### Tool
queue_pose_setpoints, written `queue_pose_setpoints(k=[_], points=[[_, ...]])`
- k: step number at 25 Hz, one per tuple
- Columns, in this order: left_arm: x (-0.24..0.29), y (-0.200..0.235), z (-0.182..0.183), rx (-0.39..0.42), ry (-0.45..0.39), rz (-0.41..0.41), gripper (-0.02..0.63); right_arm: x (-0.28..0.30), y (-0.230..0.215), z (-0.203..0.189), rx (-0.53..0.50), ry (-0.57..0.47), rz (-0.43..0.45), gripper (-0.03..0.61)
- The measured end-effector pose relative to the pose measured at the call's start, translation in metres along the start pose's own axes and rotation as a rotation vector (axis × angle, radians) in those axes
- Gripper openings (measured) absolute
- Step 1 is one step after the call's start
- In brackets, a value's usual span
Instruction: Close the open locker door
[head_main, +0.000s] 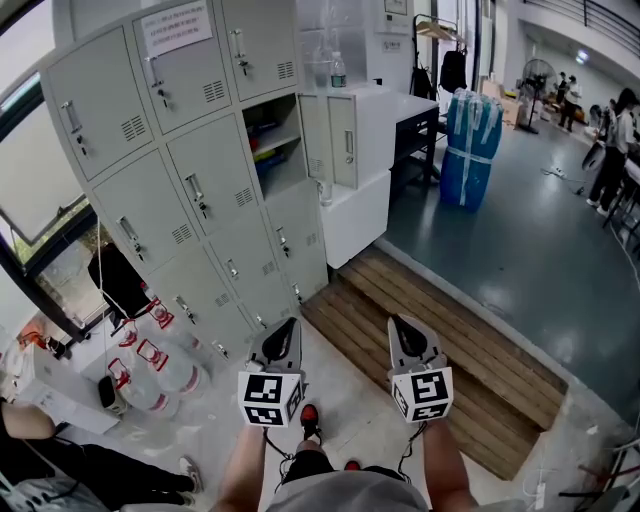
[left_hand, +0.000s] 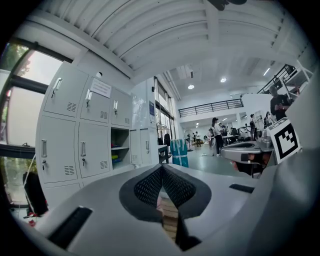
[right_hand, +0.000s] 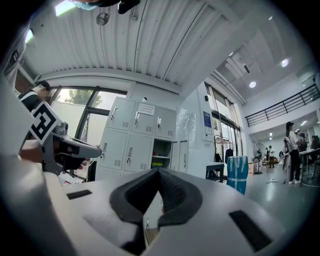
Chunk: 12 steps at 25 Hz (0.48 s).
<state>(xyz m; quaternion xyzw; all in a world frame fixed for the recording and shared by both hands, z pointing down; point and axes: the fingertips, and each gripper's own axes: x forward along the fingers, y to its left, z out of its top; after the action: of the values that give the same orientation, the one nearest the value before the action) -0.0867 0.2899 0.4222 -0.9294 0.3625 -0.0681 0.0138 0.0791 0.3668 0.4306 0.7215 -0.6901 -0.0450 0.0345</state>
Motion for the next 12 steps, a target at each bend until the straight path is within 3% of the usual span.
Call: queue_pose_setpoints(k=[5,12], points=[[0.039,0.021,-0.001,0.013,-0.001,-0.005,0.023,0.043,-0.01,-0.005,0.001,-0.002,0.001,0.015],[0.124,0.086,0.002,0.007,0.001,-0.028,0.023,0.144,-0.024,-0.009,0.0,-0.004,-0.027,0.016]])
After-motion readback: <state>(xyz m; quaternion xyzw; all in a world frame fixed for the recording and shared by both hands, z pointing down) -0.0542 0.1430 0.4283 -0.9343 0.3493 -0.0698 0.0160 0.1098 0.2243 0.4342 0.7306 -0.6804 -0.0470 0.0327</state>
